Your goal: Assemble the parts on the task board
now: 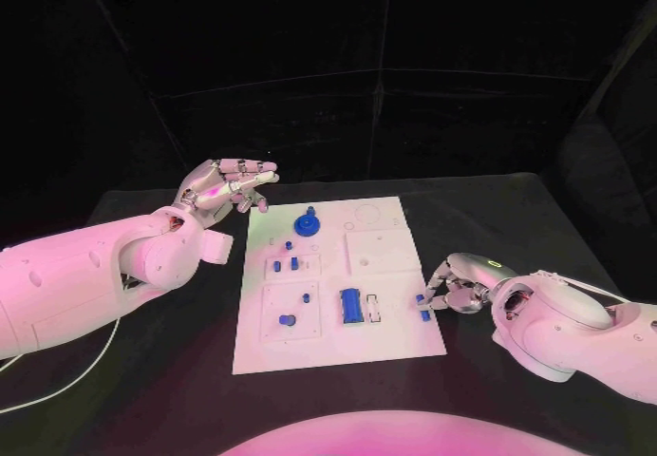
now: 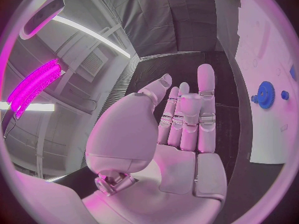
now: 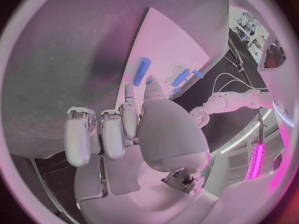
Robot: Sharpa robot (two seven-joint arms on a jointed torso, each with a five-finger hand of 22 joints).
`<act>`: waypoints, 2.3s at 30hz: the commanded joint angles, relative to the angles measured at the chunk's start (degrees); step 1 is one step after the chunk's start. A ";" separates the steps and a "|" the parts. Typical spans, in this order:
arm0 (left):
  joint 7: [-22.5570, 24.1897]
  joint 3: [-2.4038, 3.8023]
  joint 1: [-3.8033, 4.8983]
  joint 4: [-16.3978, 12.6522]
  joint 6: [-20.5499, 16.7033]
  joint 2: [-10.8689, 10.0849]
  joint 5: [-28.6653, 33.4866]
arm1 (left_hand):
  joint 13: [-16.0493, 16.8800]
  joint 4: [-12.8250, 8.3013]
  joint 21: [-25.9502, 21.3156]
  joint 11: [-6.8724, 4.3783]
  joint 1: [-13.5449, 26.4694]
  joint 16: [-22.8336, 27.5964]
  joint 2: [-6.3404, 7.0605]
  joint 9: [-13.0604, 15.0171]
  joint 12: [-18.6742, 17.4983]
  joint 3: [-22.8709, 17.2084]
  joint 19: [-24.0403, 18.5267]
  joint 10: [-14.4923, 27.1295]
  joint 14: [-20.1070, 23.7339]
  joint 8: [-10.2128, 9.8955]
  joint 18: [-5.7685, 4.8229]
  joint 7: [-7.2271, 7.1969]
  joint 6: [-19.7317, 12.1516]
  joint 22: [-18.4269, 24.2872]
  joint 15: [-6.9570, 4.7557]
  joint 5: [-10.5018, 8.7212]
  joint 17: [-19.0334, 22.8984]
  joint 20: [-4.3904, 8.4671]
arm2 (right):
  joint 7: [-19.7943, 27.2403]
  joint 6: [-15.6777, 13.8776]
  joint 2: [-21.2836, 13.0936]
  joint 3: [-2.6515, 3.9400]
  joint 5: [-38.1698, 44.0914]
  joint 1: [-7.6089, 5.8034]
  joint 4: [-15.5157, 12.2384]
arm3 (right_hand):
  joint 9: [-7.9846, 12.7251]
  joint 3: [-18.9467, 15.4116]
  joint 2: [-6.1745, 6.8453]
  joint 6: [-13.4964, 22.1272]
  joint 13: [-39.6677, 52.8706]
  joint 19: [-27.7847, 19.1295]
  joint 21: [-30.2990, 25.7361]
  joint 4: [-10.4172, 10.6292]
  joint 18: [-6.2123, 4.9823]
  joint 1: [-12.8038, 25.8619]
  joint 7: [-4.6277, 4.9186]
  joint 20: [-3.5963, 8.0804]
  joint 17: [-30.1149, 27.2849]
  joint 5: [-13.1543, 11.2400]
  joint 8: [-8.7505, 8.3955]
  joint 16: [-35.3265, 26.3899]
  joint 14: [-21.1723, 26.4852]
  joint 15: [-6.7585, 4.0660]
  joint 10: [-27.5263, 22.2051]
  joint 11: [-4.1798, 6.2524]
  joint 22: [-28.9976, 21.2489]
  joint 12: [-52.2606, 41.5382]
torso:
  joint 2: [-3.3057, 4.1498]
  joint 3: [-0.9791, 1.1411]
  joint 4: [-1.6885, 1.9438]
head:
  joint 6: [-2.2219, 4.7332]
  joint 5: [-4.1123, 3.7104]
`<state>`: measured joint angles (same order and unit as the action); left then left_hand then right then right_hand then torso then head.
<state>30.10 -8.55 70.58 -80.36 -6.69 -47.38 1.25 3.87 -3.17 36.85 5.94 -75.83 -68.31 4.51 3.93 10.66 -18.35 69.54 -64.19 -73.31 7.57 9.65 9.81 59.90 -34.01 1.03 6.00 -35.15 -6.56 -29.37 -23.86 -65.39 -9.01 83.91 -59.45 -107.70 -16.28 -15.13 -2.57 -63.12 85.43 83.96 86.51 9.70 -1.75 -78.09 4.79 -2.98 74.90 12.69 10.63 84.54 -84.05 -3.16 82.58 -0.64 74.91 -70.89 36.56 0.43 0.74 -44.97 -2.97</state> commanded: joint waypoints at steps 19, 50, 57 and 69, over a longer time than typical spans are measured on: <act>0.49 0.02 0.02 0.06 0.79 -0.10 0.17 | -0.06 -0.23 -0.30 -0.35 -0.08 0.36 -0.48 0.01 0.40 0.21 0.21 -0.09 0.27 0.22 0.88 -0.28 0.01 0.09 -0.28 0.21 0.01 0.06 | -2.89 9.88 2.85 -0.04 6.34 0.27 1.53 | -1.07 0.35 -0.34 -1.79 -9.92 2.11 -0.27 -2.74 0.33 -4.15 -0.83 0.32 3.38 -0.87 0.14 -0.41 -3.71 -0.84 -0.19 1.09 10.82 0.35 | -0.07 -0.09 0.08 | -0.44 -0.25; 0.34 0.01 0.01 0.05 0.89 -0.17 0.17 | -0.06 -0.24 -0.32 -0.38 -0.12 0.41 -0.54 0.00 0.43 0.20 0.22 -0.13 0.32 0.25 0.87 -0.33 0.05 0.10 -0.29 0.21 0.15 0.07 | -4.96 1.44 2.44 0.02 9.43 0.37 -2.54 | -2.42 12.58 2.31 -2.82 -9.89 2.63 0.11 -5.21 0.50 -6.05 -1.21 0.92 4.03 21.01 -1.44 -0.35 -3.84 -1.37 -0.16 1.61 11.39 1.22 | -0.11 -0.05 0.17 | -0.59 -0.08; 0.33 0.01 0.02 0.05 0.89 -0.10 0.17 | -0.06 -0.24 -0.33 -0.40 -0.15 0.40 -0.57 0.01 0.45 0.19 0.23 -0.16 0.32 0.27 0.87 -0.36 0.07 0.11 -0.30 0.21 0.13 0.08 | -4.93 -4.20 2.42 0.06 6.72 0.33 -4.22 | -2.87 15.77 4.28 -2.87 -9.68 2.78 0.24 -4.00 0.55 -3.96 -1.32 0.94 4.20 19.95 -1.57 -0.30 -3.88 -1.41 0.10 1.68 11.56 1.07 | -0.12 -0.10 0.16 | -0.52 0.05; 0.36 0.01 0.02 -0.07 0.90 -0.10 0.17 | -0.06 -0.24 -0.33 -0.40 -0.15 0.40 -0.57 0.01 0.45 0.19 0.23 -0.16 0.32 0.27 0.87 -0.36 0.07 0.11 -0.30 0.21 0.13 0.08 | -4.79 -6.41 4.97 0.08 1.35 0.30 -3.97 | -3.54 18.56 6.49 -3.47 -9.07 3.07 0.50 -1.05 0.65 0.00 -1.63 1.04 4.72 18.19 -1.52 -0.05 -4.01 -1.52 0.76 1.89 11.88 0.36 | 0.01 -0.11 0.18 | -0.59 0.37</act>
<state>30.06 -8.59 70.52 -80.32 -6.41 -47.52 1.26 3.87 -3.17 36.85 5.94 -75.83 -68.07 4.51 3.93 10.87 -18.35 69.54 -64.19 -73.10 7.56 9.65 9.82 59.89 -34.00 0.82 6.01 -35.09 -6.56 -34.05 -28.57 -60.56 -8.95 88.63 -59.06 -111.78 -18.73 3.57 3.96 -66.21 74.67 84.06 86.75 8.31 -1.75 -78.44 3.17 -2.22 74.92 30.95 9.04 84.22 -83.84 -4.46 83.03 1.23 74.91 -70.25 36.52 0.32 0.91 -45.53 -2.64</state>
